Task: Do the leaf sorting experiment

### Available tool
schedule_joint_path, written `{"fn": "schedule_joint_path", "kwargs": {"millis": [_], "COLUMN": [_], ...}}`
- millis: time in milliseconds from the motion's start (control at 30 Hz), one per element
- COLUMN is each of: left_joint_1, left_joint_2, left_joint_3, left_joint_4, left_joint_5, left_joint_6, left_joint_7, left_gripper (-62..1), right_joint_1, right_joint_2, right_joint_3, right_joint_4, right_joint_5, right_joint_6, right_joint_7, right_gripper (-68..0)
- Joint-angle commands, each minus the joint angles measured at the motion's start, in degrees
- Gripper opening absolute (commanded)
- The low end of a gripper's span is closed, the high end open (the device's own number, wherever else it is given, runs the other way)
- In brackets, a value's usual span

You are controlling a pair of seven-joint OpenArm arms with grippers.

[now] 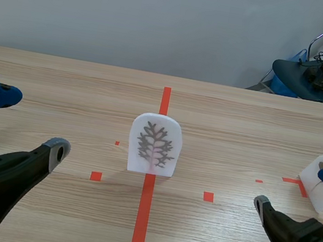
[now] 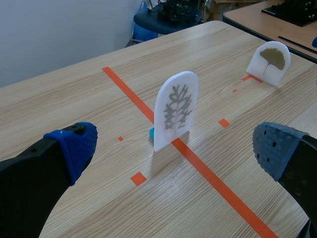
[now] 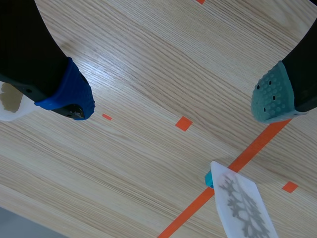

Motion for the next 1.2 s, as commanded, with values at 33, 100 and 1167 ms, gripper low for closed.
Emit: {"fn": "schedule_joint_path", "kwargs": {"millis": [33, 100, 1167], "left_joint_1": [0.1, 0.1, -0.2], "left_joint_2": [0.0, 0.0, 0.0], "left_joint_3": [-0.2, -0.2, -0.2], "left_joint_4": [0.7, 0.7, -0.1], "left_joint_5": [-0.3, -0.3, 0.3], "left_joint_6": [-0.2, -0.2, -0.2], "left_joint_7": [-0.8, -0.8, -0.8], "left_gripper": [1.4, 1.4, 1.4], "right_joint_1": [0.7, 0.7, 6.4], "right_joint_2": [0.5, 0.5, 0.5], "right_joint_3": [0.2, 0.2, 0.2], "right_joint_4": [0.9, 0.9, 0.9], "right_joint_5": [0.2, 0.1, -1.9], "right_joint_6": [0.0, 0.0, 0.2], "right_joint_7": [0.8, 0.8, -1.8], "right_gripper": [0.4, 0.4, 0.4]}}
